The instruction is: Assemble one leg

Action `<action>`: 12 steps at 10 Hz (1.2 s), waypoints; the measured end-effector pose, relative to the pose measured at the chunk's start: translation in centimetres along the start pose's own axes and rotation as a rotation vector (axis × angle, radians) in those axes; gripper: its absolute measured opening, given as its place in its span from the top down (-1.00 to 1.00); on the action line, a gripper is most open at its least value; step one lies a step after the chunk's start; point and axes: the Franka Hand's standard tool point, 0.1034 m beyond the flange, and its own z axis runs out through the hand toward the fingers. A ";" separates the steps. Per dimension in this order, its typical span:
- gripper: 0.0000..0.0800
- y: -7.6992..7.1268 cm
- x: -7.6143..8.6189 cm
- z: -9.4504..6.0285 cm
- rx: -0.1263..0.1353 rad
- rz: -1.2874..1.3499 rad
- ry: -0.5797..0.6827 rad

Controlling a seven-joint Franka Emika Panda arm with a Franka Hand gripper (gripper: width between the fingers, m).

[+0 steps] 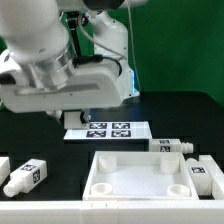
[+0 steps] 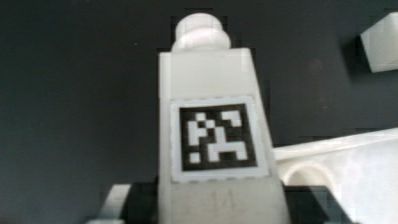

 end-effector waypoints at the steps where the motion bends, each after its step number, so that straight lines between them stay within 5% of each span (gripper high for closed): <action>1: 0.29 -1.2 0.0 -1.1 -0.013 -0.020 0.092; 4: 0.29 -4.3 -0.5 -2.6 -0.040 -0.064 0.334; 8: 0.29 -4.1 0.3 -2.5 -0.064 -0.076 0.558; 10: 0.29 -6.6 0.4 -2.5 -0.067 -0.124 0.581; 12: 0.29 -9.4 2.5 -2.8 -0.062 -0.176 0.602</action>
Offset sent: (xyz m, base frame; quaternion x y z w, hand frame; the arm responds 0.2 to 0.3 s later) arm 0.0003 0.0407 0.0173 0.0019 0.2129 0.0094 0.9770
